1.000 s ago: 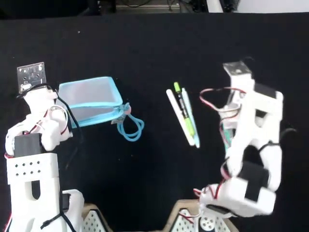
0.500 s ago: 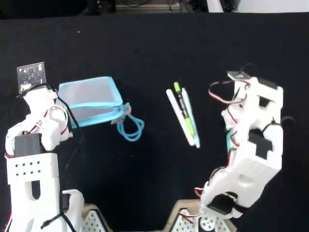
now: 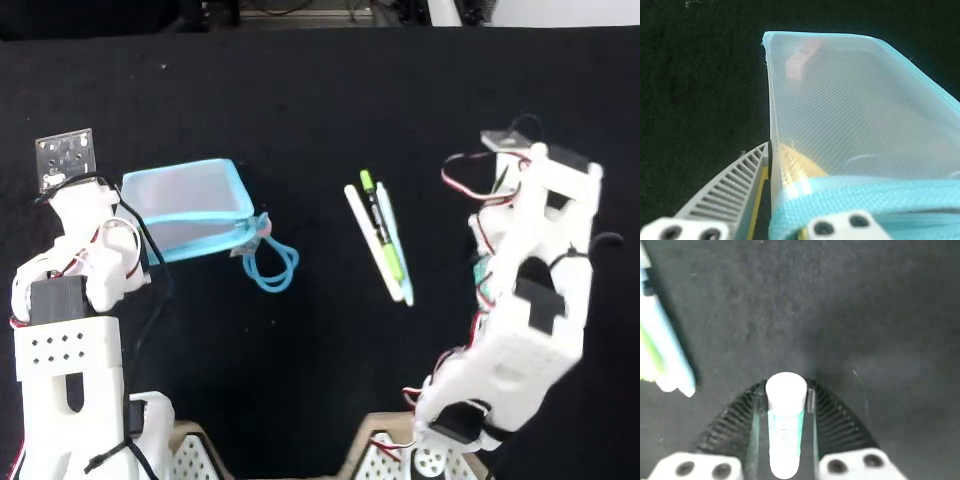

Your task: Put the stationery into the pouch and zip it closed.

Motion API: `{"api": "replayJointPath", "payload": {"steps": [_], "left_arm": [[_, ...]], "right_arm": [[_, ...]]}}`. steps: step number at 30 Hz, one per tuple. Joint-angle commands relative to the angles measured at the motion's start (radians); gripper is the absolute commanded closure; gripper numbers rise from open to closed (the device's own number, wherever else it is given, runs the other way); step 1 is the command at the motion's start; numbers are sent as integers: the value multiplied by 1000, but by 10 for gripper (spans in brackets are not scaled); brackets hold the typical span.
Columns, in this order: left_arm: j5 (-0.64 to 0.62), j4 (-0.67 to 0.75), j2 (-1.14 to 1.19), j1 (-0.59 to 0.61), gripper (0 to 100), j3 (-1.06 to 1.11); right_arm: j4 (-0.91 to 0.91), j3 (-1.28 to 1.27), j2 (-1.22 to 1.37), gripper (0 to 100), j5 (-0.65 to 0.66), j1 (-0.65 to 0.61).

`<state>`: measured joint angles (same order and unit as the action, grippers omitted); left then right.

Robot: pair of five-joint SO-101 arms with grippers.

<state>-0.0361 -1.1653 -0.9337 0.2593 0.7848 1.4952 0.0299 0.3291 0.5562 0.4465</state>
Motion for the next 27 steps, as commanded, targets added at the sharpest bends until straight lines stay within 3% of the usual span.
{"api": "replayJointPath", "payload": {"steps": [1, 8, 15, 21, 27], "left_arm": [[-6, -3, -12, 10, 967, -5], [-6, -3, -12, 4, 967, -5], [-6, -3, -12, 4, 966, -4], [-6, -3, -12, 2, 966, -4], [-6, -3, -12, 2, 966, -4]], "right_arm": [[83, 44, -239, 988, 5, 5], [98, -171, -677, 988, -37, -114], [-3, -352, -1155, 988, -235, -433], [-209, -444, -1442, 987, -471, -758], [-473, -618, -1566, 987, -503, -1019]]}}
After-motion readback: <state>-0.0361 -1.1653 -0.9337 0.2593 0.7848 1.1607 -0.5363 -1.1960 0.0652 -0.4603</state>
